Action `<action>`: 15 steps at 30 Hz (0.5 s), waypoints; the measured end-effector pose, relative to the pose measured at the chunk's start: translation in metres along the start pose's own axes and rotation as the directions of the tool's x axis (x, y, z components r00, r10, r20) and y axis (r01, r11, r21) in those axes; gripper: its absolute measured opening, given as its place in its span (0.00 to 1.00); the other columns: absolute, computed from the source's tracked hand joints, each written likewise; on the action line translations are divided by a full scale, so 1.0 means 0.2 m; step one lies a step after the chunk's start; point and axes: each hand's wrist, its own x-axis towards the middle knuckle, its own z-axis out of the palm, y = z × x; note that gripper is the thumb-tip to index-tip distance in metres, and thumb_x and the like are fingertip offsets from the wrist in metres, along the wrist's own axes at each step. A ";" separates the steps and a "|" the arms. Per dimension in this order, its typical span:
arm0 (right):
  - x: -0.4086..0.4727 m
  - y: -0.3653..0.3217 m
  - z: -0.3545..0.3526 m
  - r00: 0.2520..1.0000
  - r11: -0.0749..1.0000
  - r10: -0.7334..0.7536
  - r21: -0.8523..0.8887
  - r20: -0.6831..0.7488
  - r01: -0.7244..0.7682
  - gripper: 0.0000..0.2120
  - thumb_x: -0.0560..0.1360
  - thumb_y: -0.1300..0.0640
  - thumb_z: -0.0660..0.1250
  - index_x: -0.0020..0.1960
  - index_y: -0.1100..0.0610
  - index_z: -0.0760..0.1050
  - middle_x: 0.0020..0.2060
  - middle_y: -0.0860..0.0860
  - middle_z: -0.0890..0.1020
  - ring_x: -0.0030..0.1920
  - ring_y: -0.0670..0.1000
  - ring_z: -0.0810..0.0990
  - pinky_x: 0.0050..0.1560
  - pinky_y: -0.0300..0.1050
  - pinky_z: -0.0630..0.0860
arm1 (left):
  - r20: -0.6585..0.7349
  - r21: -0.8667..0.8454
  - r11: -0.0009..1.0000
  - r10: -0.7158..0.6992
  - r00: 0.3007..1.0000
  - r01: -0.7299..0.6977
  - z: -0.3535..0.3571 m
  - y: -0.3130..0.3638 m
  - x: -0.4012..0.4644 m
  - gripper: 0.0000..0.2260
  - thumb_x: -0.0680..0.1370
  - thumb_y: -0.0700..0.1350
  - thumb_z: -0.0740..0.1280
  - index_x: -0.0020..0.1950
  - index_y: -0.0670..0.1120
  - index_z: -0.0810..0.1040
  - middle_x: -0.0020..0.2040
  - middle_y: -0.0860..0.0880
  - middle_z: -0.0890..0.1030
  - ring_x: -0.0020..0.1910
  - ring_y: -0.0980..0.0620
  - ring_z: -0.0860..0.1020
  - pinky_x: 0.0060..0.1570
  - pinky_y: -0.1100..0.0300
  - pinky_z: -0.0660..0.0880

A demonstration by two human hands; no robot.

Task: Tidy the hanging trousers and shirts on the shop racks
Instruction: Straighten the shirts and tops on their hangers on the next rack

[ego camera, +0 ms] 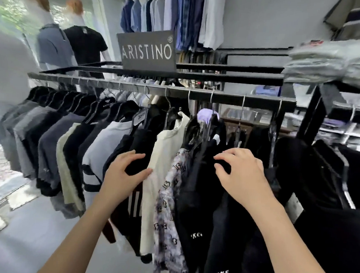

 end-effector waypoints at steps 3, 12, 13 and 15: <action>-0.01 -0.12 0.00 0.982 0.978 0.189 -0.084 0.004 -0.188 0.14 0.79 0.48 0.62 0.63 0.46 0.77 0.61 0.45 0.77 0.69 0.48 0.68 0.66 0.51 0.64 | 0.134 -0.072 0.996 0.061 0.989 -0.051 -0.12 -0.08 0.08 0.20 0.70 0.57 0.74 0.62 0.62 0.76 0.66 0.60 0.71 0.61 0.62 0.73 0.60 0.59 0.70; -0.11 -0.53 0.22 0.924 0.965 0.236 -0.041 -0.300 -0.260 0.16 0.76 0.47 0.62 0.59 0.52 0.78 0.57 0.49 0.80 0.61 0.52 0.77 0.63 0.56 0.72 | 0.370 -0.314 0.948 0.175 0.912 -0.054 -0.17 -0.21 0.21 0.22 0.72 0.49 0.75 0.64 0.57 0.74 0.60 0.58 0.74 0.54 0.63 0.76 0.48 0.70 0.71; -0.11 -0.59 0.28 0.940 0.979 0.171 -0.053 -0.295 -0.195 0.17 0.75 0.47 0.62 0.59 0.52 0.79 0.57 0.49 0.80 0.61 0.52 0.77 0.63 0.56 0.72 | 0.363 -0.348 0.937 0.148 0.920 -0.013 -0.18 -0.22 0.22 0.20 0.73 0.47 0.74 0.63 0.58 0.75 0.56 0.57 0.78 0.51 0.64 0.78 0.44 0.72 0.72; -0.11 -0.71 0.38 0.980 0.993 0.075 -0.079 -0.185 -0.091 0.18 0.76 0.47 0.62 0.62 0.51 0.78 0.62 0.50 0.78 0.67 0.52 0.73 0.68 0.56 0.68 | 0.235 -0.380 0.925 0.113 0.965 -0.015 -0.22 -0.25 0.26 0.15 0.74 0.42 0.70 0.58 0.57 0.77 0.50 0.54 0.83 0.47 0.62 0.80 0.42 0.69 0.74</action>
